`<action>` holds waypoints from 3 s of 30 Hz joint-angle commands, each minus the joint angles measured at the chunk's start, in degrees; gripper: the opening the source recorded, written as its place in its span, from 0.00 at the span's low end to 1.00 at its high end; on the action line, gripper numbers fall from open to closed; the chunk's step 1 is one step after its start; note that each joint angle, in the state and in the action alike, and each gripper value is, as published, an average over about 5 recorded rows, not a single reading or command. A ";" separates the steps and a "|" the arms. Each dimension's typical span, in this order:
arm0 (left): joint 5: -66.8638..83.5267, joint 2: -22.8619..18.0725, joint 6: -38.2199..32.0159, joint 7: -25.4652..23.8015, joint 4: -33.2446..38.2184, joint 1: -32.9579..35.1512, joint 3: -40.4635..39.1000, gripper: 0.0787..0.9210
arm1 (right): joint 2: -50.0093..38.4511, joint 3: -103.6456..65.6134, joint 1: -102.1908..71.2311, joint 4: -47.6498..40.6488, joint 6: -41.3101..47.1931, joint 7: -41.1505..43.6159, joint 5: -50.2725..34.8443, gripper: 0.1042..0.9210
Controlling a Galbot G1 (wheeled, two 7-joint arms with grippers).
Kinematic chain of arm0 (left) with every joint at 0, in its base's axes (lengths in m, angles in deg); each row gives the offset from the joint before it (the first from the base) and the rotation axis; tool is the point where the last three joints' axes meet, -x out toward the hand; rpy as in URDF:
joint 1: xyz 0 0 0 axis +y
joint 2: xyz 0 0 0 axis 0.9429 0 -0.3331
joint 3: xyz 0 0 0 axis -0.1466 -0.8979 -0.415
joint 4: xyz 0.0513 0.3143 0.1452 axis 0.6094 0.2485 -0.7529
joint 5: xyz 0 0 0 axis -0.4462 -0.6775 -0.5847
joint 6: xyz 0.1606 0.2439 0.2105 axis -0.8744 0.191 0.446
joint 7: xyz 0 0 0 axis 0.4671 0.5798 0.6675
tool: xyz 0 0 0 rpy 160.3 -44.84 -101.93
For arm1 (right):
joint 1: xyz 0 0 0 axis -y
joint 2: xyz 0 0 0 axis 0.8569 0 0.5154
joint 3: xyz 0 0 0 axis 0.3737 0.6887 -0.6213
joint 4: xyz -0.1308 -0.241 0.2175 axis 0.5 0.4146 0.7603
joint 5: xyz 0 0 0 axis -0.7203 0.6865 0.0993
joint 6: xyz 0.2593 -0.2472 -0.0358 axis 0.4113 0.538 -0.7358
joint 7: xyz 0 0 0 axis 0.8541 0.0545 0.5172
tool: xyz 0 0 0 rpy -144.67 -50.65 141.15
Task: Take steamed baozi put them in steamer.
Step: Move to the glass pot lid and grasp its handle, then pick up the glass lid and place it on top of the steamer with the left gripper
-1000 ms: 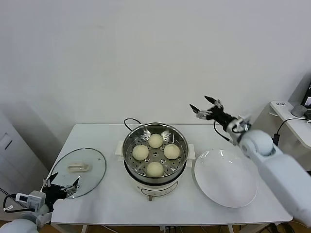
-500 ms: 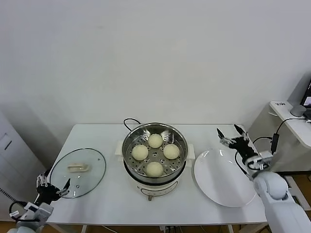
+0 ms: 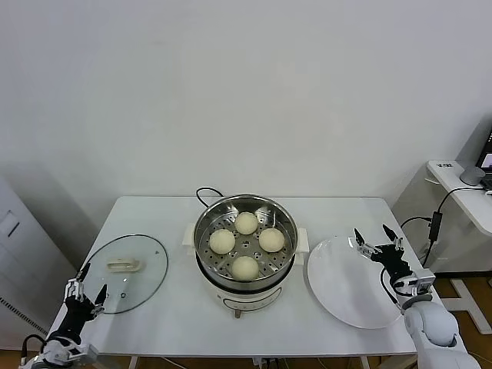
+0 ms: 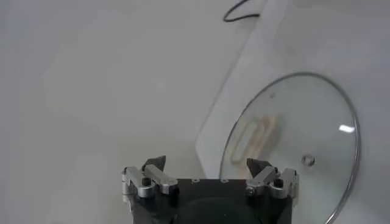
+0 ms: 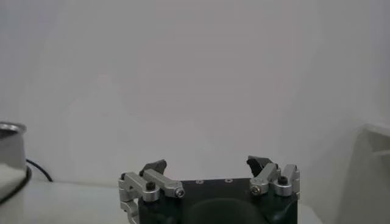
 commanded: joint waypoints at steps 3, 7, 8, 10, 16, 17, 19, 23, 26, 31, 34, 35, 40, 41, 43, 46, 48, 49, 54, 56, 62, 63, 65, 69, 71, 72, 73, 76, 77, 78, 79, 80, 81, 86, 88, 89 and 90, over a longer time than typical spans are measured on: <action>-27.54 -4.42 -6.20 8.05 -8.71 -7.23 -0.73 0.88 | 2.40 -1.92 -1.84 -1.61 -0.64 0.62 2.60 0.88; -28.91 -4.30 -6.30 8.61 -9.92 -9.05 -1.10 0.88 | 2.40 -2.05 -1.85 -2.12 -0.88 0.87 2.64 0.88; -29.20 -4.27 -6.29 8.68 -10.34 -9.52 -1.19 0.88 | 2.40 -2.07 -1.85 -2.23 -0.92 0.91 2.64 0.88; -29.55 -4.21 -6.25 8.70 -11.40 -10.60 -1.45 0.88 | 2.42 -2.07 -1.84 -2.41 -0.98 1.03 2.66 0.88; -29.40 -4.08 -6.27 8.84 -15.69 -13.59 -2.33 0.88 | 2.75 -2.05 -1.77 -2.67 -1.25 1.45 3.20 0.88; -29.31 -4.06 -6.33 8.90 -16.28 -14.02 -2.46 0.88 | 2.81 -2.05 -1.77 -2.74 -1.31 1.51 3.36 0.88; -29.18 -4.02 -6.47 9.05 -17.27 -14.81 -2.71 0.88 | 2.92 -2.03 -1.75 -2.93 -1.41 1.59 3.66 0.88; -29.12 -3.89 -6.71 9.14 -19.22 -16.43 -3.21 0.88 | 3.10 -1.88 -1.66 -3.16 -1.46 1.62 4.10 0.88; -28.98 -3.83 -6.87 9.12 -20.53 -17.52 -3.53 0.88 | 3.14 -1.75 -1.51 -3.22 -1.42 1.61 4.31 0.88; -28.80 -3.71 -6.99 9.10 -22.25 -19.29 -3.96 0.88 | 3.10 -1.60 -1.29 -3.38 -1.34 1.64 4.62 0.88; -28.67 -3.61 -7.02 9.11 -23.10 -20.44 -4.25 0.88 | 3.09 -1.58 -1.21 -3.62 -1.36 1.72 4.84 0.88; -28.63 -3.58 -7.02 9.10 -23.30 -20.85 -4.37 0.88 | 3.10 -1.59 -1.19 -3.75 -1.38 1.76 4.94 0.88; -28.36 -3.52 -6.90 9.01 -24.08 -22.64 -5.26 0.88 | 3.11 -1.68 -1.03 -4.47 -1.50 1.89 5.23 0.88; -28.23 -3.55 -6.87 8.99 -24.31 -22.98 -5.45 0.88 | 3.09 -1.71 -0.98 -4.59 -1.52 1.93 5.26 0.88; -27.91 -3.62 -6.82 8.95 -24.70 -23.49 -5.74 0.88 | 3.05 -1.77 -0.89 -4.78 -1.57 2.00 5.32 0.88; -27.01 -3.61 -6.82 8.75 -24.91 -23.68 -6.13 0.88 | 3.05 -1.83 -0.71 -5.06 -1.62 2.05 5.45 0.88; -26.19 -3.53 -6.92 8.46 -24.74 -23.48 -6.32 0.88 | 3.07 -1.84 -0.51 -5.29 -1.63 2.06 5.61 0.88; -25.86 -3.47 -7.04 8.29 -24.60 -23.33 -6.36 0.88 | 3.07 -1.83 -0.40 -5.39 -1.64 2.07 5.72 0.88; -25.11 -3.04 -8.29 7.78 -23.76 -22.43 -6.21 0.75 | 3.08 -1.60 0.32 -5.87 -1.57 2.03 6.32 0.88; -24.69 -2.96 -8.49 7.72 -23.34 -22.15 -6.13 0.68 | 3.15 -1.40 0.52 -5.97 -1.55 1.99 6.60 0.88; -22.42 -2.36 -8.85 7.28 -21.92 -21.71 -5.93 0.47 | 3.30 -1.01 0.75 -6.08 -1.54 1.95 7.23 0.88; -21.71 -2.11 -8.83 7.13 -21.48 -21.66 -5.85 0.44 | 3.30 -0.99 0.77 -6.10 -1.54 1.95 7.27 0.88; -20.03 -1.48 -8.71 6.66 -20.23 -21.51 -5.66 0.37 | 3.26 -1.00 0.79 -6.10 -1.55 1.96 7.33 0.88; -15.90 0.74 -7.95 4.84 -15.86 -20.91 -5.37 0.24 | 3.07 -1.02 0.90 -6.00 -1.49 1.98 7.26 0.88; -13.66 2.08 -6.94 3.32 -13.00 -20.57 -5.20 0.16 | 2.94 -1.00 0.98 -5.78 -1.40 1.99 7.18 0.88; -12.75 2.70 -6.28 2.51 -11.65 -20.40 -5.08 0.13 | 2.88 -0.98 1.02 -5.66 -1.36 1.99 7.13 0.88; -11.66 3.43 -5.22 1.47 -10.04 -20.19 -4.94 0.10 | 2.81 -0.94 1.07 -5.53 -1.31 1.97 7.09 0.88; -8.31 5.41 -1.69 -1.61 -5.37 -19.47 -4.56 0.04 | 2.63 -0.78 1.18 -5.12 -1.19 1.91 6.96 0.88; -7.14 6.00 -0.51 -2.68 -3.90 -19.23 -4.48 0.03 | 2.57 -0.71 1.18 -4.97 -1.15 1.89 6.90 0.88; -6.10 6.53 0.47 -3.58 -2.40 -19.05 -4.42 0.03 | 2.53 -0.66 1.17 -4.78 -1.11 1.88 6.81 0.88; -5.14 7.03 1.52 -4.42 -0.84 -18.92 -4.39 0.03 | 2.48 -0.62 1.14 -4.60 -1.08 1.87 6.73 0.88; -4.39 7.53 2.58 -5.19 0.60 -18.89 -4.39 0.03 | 2.45 -0.60 1.11 -4.44 -1.05 1.86 6.63 0.88; -3.81 7.94 3.57 -5.94 1.96 -18.95 -4.44 0.03 | 2.41 -0.60 1.05 -4.30 -1.04 1.86 6.53 0.88; -2.98 9.48 8.50 -8.89 8.13 -19.49 -5.76 0.03 | 2.16 -0.75 0.63 -3.62 -1.03 1.90 5.94 0.88; -3.02 9.91 11.18 -9.96 10.82 -19.50 -7.21 0.03 | 2.06 -0.89 0.43 -3.32 -1.01 1.92 5.67 0.88; -3.07 10.12 12.72 -10.48 12.38 -19.53 -8.29 0.03 | 2.02 -0.98 0.32 -3.15 -1.00 1.93 5.54 0.88; -3.13 10.29 14.44 -10.95 13.80 -19.63 -9.53 0.03 | 1.99 -1.06 0.21 -2.99 -0.99 1.94 5.45 0.88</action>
